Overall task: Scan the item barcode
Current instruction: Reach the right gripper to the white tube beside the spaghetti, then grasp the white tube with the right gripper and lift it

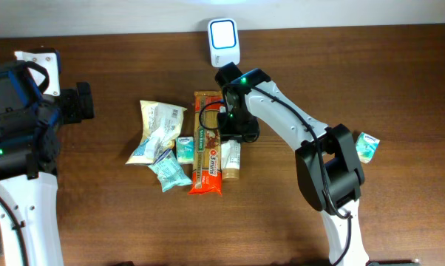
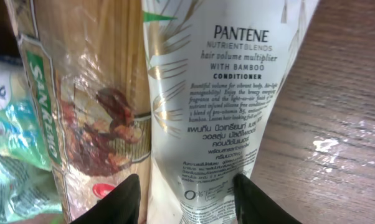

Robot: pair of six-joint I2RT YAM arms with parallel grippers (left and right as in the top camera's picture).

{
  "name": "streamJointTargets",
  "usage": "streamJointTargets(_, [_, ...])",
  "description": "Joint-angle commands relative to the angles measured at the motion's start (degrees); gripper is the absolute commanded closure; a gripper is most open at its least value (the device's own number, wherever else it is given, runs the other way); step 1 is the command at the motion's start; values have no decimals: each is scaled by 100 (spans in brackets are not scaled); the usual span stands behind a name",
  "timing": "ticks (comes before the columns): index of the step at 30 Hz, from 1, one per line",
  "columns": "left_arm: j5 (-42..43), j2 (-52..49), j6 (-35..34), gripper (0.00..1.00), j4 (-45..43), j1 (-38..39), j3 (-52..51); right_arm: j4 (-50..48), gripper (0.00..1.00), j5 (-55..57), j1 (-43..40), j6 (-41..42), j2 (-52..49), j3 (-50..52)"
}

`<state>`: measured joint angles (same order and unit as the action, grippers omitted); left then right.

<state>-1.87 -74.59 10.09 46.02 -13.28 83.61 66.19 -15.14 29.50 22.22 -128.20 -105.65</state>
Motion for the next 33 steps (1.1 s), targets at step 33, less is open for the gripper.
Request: streamJointTargets(33, [66, 4, 74, 1, -9, -28, 61, 291, 91, 50, -2041, -1910, 446, -428])
